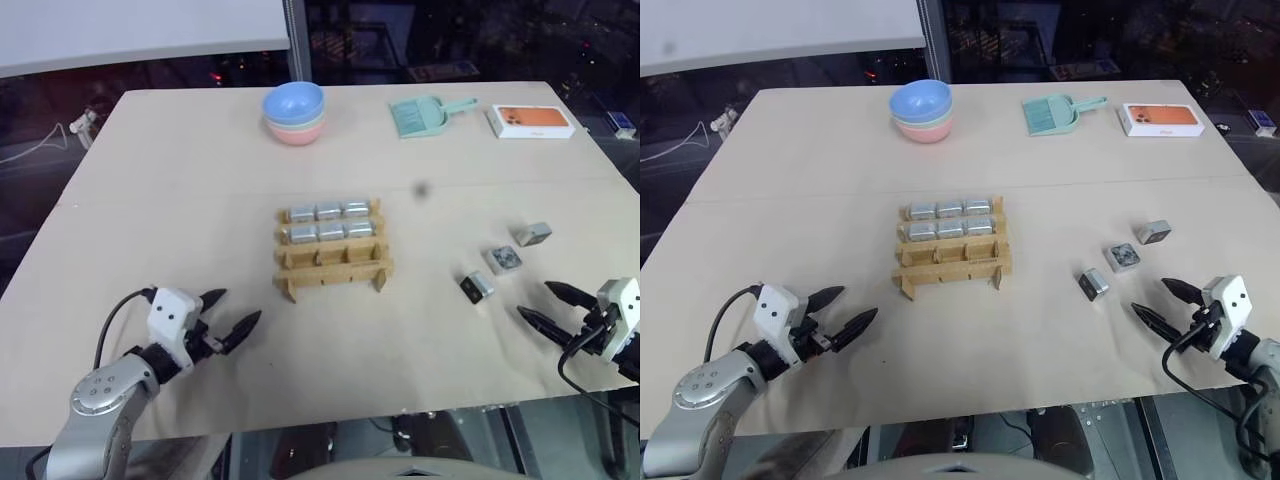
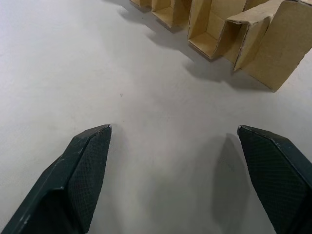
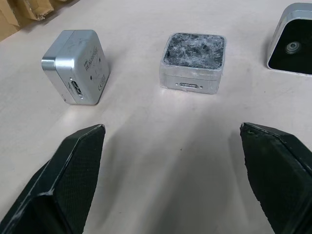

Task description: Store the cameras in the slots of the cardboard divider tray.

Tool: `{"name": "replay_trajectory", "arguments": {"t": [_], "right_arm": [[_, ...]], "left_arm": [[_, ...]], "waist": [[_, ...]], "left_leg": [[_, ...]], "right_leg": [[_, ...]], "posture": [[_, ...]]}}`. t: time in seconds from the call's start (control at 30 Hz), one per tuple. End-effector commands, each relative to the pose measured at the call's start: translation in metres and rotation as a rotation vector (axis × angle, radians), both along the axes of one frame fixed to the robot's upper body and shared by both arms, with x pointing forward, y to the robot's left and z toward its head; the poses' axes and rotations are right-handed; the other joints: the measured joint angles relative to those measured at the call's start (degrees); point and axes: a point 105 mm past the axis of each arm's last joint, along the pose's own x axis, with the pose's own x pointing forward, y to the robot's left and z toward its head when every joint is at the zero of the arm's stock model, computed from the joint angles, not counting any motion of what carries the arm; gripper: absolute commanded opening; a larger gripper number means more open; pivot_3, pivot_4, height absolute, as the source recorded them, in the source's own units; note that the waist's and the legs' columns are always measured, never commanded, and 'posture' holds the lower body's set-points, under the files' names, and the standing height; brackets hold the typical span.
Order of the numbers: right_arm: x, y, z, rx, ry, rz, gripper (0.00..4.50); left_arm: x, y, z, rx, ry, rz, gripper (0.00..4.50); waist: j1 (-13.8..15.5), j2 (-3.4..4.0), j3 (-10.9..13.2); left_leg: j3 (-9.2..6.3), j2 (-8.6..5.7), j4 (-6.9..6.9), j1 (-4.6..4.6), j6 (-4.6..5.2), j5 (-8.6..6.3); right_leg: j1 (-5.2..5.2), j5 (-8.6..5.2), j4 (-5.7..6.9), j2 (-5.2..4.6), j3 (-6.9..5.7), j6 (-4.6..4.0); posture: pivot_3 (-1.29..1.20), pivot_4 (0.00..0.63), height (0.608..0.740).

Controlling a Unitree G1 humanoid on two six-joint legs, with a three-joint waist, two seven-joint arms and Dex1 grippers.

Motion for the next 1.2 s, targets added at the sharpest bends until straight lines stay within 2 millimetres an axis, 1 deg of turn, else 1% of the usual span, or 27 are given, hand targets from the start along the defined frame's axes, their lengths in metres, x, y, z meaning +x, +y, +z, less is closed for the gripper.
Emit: {"name": "replay_trajectory", "arguments": {"t": [0.03,0.13,0.3,0.77,0.93,1.0,1.07,1.17,1.2], "right_arm": [[0.002,-0.004,0.015,-0.02,-0.051,0.003,4.4],[0.005,-0.003,0.014,-0.022,-0.042,0.008,4.4],[0.004,-0.003,0.014,-0.025,-0.042,0.005,4.4],[0.004,0.001,0.015,-0.022,-0.04,0.003,4.4],[0.004,-0.001,0.015,-0.026,-0.038,-0.004,4.4],[0.006,-0.004,0.015,-0.039,-0.043,-0.02,4.4],[0.011,-0.012,0.014,-0.076,-0.036,-0.057,4.4],[0.018,-0.023,0.02,-0.149,-0.034,-0.026,4.4],[0.025,-0.03,0.025,-0.21,-0.033,0.001,4.4]], "left_arm": [[-0.005,0.003,0.009,0.018,-0.03,0.003,4.29],[-0.01,0.003,0.011,0.002,-0.028,0.019,4.29],[-0.011,0.001,0.012,0.0,-0.026,0.021,4.29],[-0.007,0.001,0.014,-0.003,-0.037,0.019,4.29],[-0.006,-0.001,0.015,-0.001,-0.042,0.002,4.29],[-0.006,-0.001,0.017,0.002,-0.042,-0.006,4.29],[-0.008,-0.003,0.02,0.001,-0.043,-0.038,4.29],[-0.011,-0.006,0.031,-0.01,-0.044,-0.106,4.29],[-0.014,-0.009,0.039,-0.039,-0.04,-0.154,4.29]], "waist": [[0.0,0.0,0.0],[-0.2,0.01,0.01],[0.13,0.02,0.01],[0.05,0.02,0.01],[0.05,0.01,0.01],[0.05,0.01,0.01],[0.03,0.01,0.01],[-0.06,0.03,0.03],[-0.08,0.03,0.03]], "left_leg": [[0.0,0.0,0.0,0.0,0.0,0.0],[0.05,0.01,0.0,0.01,0.0,-0.01],[0.0,0.02,0.0,-0.01,0.0,-0.01],[0.02,0.01,0.0,-0.01,0.0,-0.01],[0.03,0.01,0.0,-0.01,0.0,-0.01],[0.03,0.01,0.0,-0.01,0.0,-0.01],[0.03,0.01,0.0,0.0,0.0,-0.01],[0.06,0.01,0.0,0.0,0.0,-0.01],[0.07,0.0,0.0,0.0,0.0,-0.01]], "right_leg": [[0.0,0.0,0.0,0.0,0.0,0.0],[-0.01,0.0,0.0,-0.01,0.05,0.0],[-0.02,0.0,0.0,0.0,-0.01,0.0],[-0.02,0.0,0.0,0.0,0.01,0.0],[-0.02,0.0,0.0,0.0,0.01,0.0],[-0.02,0.0,0.0,0.01,0.01,0.0],[-0.02,0.0,0.0,0.01,0.01,0.0],[-0.03,0.0,0.0,0.0,0.03,0.0],[-0.03,0.0,0.0,0.0,0.04,0.0]], "posture": [[0.0,0.15,0.74],[0.0,0.15,0.74],[0.0,0.15,0.74],[0.0,0.15,0.74],[0.0,0.15,0.74],[0.0,0.15,0.74],[0.0,0.15,0.74],[0.0,0.15,0.74],[0.0,0.15,0.74]]}}
